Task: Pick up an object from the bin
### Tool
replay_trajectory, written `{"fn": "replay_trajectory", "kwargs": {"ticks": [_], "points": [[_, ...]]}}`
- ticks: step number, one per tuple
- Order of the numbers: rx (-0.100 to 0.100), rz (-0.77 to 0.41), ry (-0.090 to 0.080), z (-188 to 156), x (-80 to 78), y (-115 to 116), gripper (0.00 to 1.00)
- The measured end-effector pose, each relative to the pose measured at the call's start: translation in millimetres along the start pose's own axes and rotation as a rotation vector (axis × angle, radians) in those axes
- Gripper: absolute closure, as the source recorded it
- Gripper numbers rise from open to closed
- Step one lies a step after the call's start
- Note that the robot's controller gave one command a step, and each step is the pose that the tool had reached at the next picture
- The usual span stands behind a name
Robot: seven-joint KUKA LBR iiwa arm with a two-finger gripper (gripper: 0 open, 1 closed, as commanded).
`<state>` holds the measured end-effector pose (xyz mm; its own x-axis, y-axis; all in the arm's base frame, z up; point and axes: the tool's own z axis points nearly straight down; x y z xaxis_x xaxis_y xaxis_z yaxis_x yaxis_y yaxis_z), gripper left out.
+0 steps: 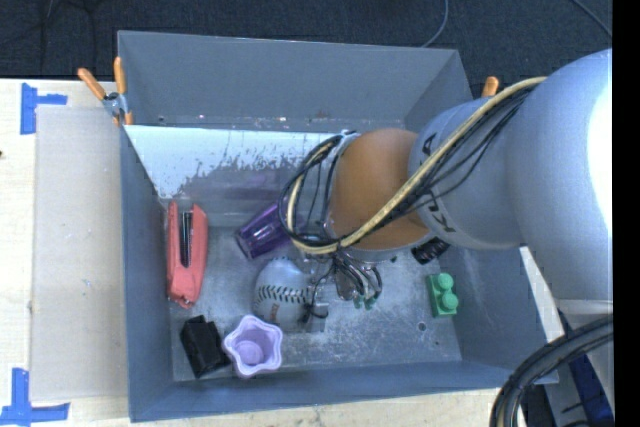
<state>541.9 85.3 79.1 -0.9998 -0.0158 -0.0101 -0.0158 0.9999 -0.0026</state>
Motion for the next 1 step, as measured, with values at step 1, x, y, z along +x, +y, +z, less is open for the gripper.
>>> {"fn": "replay_trajectory", "kwargs": {"ticks": [1], "points": [[0.001,0.000,0.007,-8.8,1.6,-0.5,1.00]]}}
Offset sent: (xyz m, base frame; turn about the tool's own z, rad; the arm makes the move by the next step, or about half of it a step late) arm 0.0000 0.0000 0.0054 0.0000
